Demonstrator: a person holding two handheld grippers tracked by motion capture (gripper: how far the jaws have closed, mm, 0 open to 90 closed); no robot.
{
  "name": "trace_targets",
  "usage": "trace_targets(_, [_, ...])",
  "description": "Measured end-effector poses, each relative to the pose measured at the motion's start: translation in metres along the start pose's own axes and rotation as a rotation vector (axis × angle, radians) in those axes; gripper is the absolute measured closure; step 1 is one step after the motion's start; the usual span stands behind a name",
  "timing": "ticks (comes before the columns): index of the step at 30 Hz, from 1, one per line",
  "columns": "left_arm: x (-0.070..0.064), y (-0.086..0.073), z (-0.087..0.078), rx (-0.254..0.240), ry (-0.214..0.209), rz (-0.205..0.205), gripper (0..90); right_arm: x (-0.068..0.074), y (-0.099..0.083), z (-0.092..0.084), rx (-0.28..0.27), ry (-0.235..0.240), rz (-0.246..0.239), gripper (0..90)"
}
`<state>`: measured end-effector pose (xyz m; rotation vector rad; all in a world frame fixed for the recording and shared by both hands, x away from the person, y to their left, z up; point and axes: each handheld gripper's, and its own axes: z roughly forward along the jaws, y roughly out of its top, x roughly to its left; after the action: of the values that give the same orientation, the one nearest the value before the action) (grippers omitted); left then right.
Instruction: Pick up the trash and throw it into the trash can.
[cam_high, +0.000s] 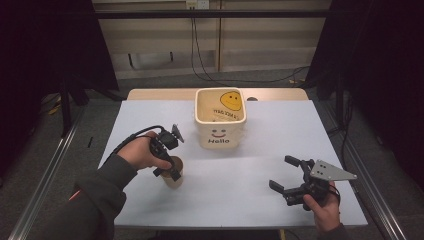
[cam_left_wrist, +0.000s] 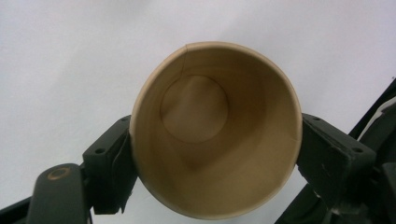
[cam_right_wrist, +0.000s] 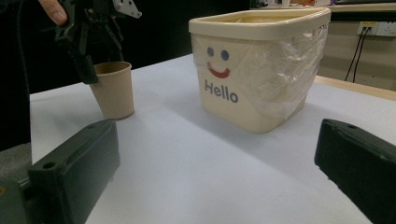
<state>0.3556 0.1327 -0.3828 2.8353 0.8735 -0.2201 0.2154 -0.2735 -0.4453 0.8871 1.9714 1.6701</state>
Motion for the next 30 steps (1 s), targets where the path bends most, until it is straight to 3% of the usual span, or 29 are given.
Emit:
trace_targets(15, [-0.002,0.006,-0.052,-0.065,-0.004,-0.007,20.7,0.0,0.0,0.0,-0.001,0.001,0.0,0.0])
trace_targets(30, [-0.006,0.017,-0.1,-0.068,-0.006,-0.018,20.9,0.0,0.0,0.0,-0.004,0.0,-0.003,0.0])
